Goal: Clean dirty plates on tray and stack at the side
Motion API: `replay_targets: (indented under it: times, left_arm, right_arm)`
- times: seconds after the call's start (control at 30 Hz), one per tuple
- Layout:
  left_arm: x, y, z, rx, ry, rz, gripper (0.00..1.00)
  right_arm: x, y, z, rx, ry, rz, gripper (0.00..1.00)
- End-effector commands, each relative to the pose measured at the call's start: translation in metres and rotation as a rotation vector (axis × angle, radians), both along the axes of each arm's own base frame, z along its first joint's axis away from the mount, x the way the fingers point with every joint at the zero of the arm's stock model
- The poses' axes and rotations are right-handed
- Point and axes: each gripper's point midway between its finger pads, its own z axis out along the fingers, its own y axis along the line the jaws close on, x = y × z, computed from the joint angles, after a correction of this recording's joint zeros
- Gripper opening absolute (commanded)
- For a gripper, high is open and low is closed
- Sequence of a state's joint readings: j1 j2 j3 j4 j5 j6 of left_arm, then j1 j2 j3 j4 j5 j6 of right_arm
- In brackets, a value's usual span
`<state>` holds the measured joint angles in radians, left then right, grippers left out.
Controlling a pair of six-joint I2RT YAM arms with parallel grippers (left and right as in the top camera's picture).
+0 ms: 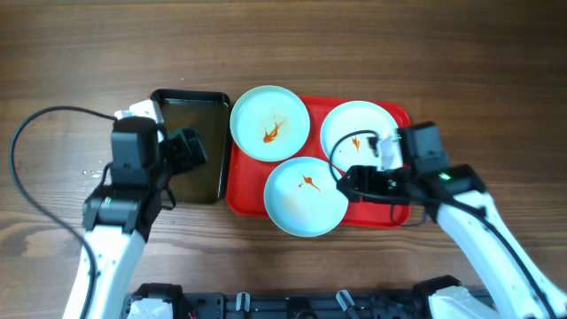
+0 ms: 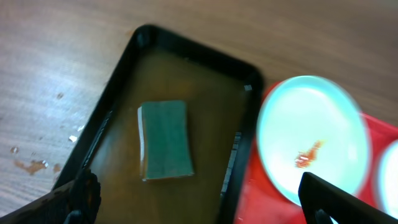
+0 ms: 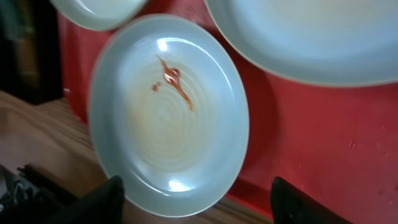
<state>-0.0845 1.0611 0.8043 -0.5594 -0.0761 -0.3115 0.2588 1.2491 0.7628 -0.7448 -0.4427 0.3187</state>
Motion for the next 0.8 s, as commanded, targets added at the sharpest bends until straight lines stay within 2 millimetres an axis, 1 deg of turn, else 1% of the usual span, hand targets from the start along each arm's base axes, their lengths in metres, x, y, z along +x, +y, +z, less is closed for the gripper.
replay_targets:
  times: [0.0, 0.03, 0.07, 0.13, 0.2, 0.23, 0.33, 0.4, 0.53, 0.57, 0.63, 0.77]
  left_arm:
    - [0.014, 0.012, -0.029, 0.035, 0.082, 0.081, 1.00]
    - [0.021, 0.012, -0.043, 0.039, 0.113, 0.081, 1.00]
    - [0.026, 0.012, -0.053, 0.041, 0.131, 0.081, 1.00]
    - [0.034, 0.011, -0.067, 0.043, 0.150, 0.081, 0.99]
    - [0.042, 0.014, -0.081, 0.043, 0.162, 0.093, 0.95]
    - [0.046, 0.020, -0.087, 0.043, 0.168, 0.109, 0.93]
    - [0.046, 0.034, -0.101, 0.042, 0.203, 0.147, 0.83]
    - [0.045, 0.035, -0.111, 0.039, 0.230, 0.145, 0.80]
    - [0.053, 0.033, -0.119, 0.032, 0.222, 0.140, 0.73]
    - [0.054, 0.031, -0.122, 0.023, 0.223, 0.133, 0.73]
    - [0.057, 0.020, -0.129, -0.027, 0.231, 0.095, 0.72]
    - [0.057, 0.005, -0.143, -0.094, 0.263, 0.040, 0.71]
  right_arm:
    - [0.001, -0.006, -0.032, -0.099, 0.126, -0.074, 0.59]
    - [0.000, -0.007, -0.042, -0.114, 0.167, -0.089, 0.51]
    - [0.000, -0.008, -0.050, -0.127, 0.189, -0.093, 0.46]
    - [0.001, -0.008, -0.063, -0.141, 0.222, -0.109, 0.43]
    - [0.003, -0.007, -0.069, -0.141, 0.231, -0.107, 0.38]
    - [0.003, -0.007, -0.069, -0.142, 0.230, -0.105, 0.37]
    - [0.005, -0.007, -0.069, -0.139, 0.223, -0.106, 0.35]
    - [0.006, -0.006, -0.069, -0.137, 0.218, -0.106, 0.34]
    - [0.007, -0.006, -0.069, -0.136, 0.215, -0.106, 0.34]
    - [0.007, -0.006, -0.069, -0.136, 0.215, -0.107, 0.34]
    - [0.007, -0.006, -0.069, -0.136, 0.215, -0.106, 0.34]
    - [0.007, -0.006, -0.069, -0.136, 0.214, -0.106, 0.34]
